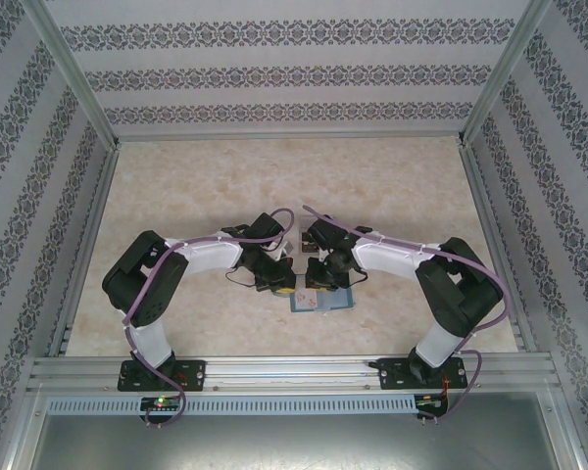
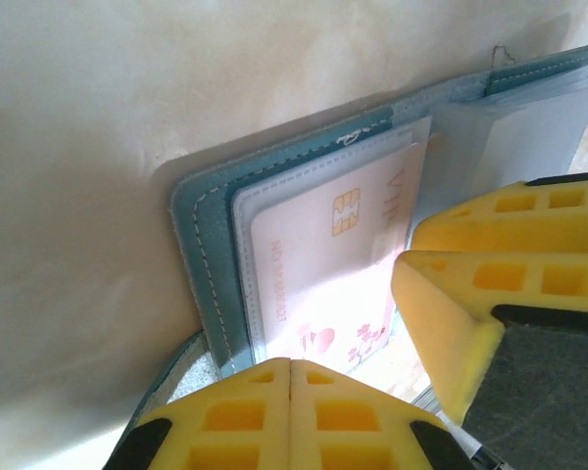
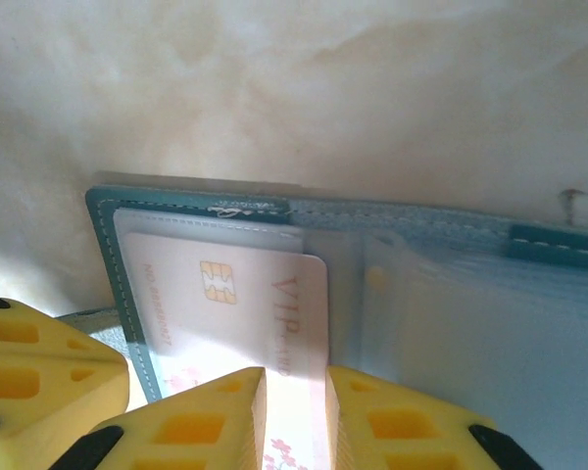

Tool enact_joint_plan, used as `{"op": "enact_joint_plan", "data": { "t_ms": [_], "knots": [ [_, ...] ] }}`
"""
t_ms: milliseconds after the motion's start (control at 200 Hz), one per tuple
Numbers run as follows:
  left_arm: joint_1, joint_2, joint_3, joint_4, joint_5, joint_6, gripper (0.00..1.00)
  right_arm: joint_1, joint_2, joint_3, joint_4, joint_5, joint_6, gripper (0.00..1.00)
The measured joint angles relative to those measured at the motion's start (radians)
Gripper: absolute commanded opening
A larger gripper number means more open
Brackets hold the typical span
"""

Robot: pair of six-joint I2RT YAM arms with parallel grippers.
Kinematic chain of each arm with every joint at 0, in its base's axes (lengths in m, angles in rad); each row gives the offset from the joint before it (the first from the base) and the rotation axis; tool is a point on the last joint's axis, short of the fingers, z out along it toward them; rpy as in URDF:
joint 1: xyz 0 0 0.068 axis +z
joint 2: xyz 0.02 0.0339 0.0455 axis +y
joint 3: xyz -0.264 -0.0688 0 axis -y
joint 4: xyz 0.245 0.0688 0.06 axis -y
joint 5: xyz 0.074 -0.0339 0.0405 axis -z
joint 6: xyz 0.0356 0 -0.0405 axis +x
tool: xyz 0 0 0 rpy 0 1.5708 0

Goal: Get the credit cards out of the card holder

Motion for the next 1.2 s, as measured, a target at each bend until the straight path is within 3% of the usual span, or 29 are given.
{"op": "enact_joint_plan", "data": {
  "t_ms": [1199],
  "knots": [
    [-0.022,0.043,0.017,-0.008,0.003,0.000,0.00,0.001,0.013,-0.014,0.037,-0.010,0.000,0.24]
  ]
}}
